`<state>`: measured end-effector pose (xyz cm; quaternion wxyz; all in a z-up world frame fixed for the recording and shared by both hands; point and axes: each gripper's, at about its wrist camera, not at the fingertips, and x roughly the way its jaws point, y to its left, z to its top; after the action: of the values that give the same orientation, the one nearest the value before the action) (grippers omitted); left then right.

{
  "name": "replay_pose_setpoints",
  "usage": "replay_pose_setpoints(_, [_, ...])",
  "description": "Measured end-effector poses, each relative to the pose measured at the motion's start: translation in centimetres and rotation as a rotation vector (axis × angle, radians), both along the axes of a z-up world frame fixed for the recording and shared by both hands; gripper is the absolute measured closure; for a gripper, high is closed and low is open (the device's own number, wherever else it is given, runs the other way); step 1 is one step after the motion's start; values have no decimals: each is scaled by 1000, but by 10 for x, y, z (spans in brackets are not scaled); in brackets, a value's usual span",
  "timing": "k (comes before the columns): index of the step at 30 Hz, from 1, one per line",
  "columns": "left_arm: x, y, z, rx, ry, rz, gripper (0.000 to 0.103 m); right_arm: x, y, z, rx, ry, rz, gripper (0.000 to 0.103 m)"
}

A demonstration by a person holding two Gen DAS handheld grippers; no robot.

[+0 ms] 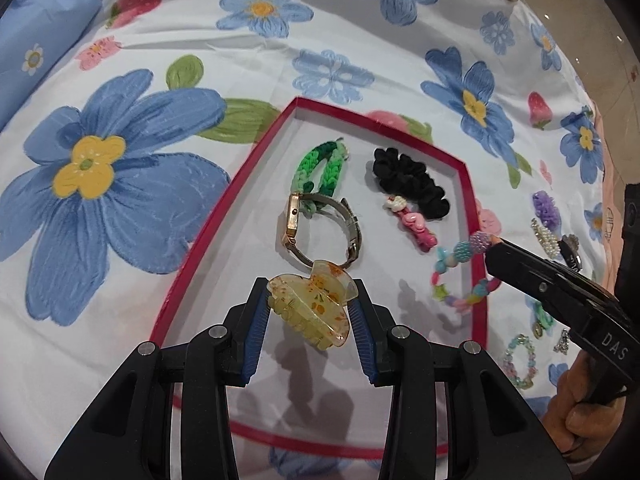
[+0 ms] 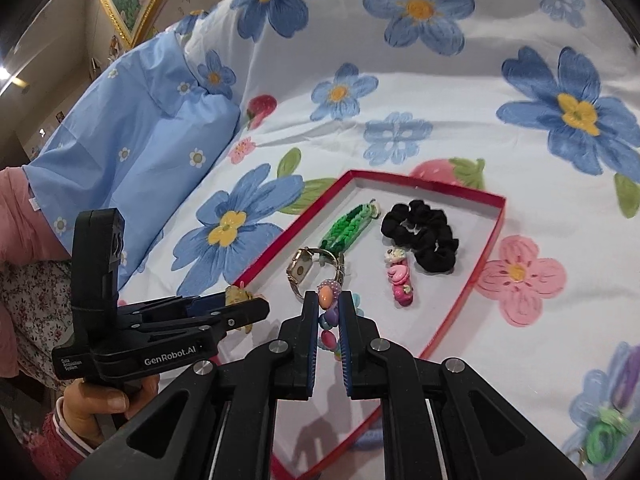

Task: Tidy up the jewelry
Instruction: 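Carry the claw clip and beaded keychain over the tray and lower them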

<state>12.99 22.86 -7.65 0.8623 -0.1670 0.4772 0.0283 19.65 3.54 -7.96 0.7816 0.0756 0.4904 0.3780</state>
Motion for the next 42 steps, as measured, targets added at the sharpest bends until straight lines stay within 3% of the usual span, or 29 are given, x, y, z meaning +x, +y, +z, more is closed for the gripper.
replay_pose_setpoints(15, [24,-9,-23,23,67,-21,65,36,-3,-53,-110,72,-37,93])
replay_pose_setpoints(24, [28,-12,-24,54,89,-30,65,36,8,-54,-179,44,0,92])
replay_pose_setpoints(42, [32,-15,-24,77,102,-27,63,38,8,-54,-164,57,-6,89])
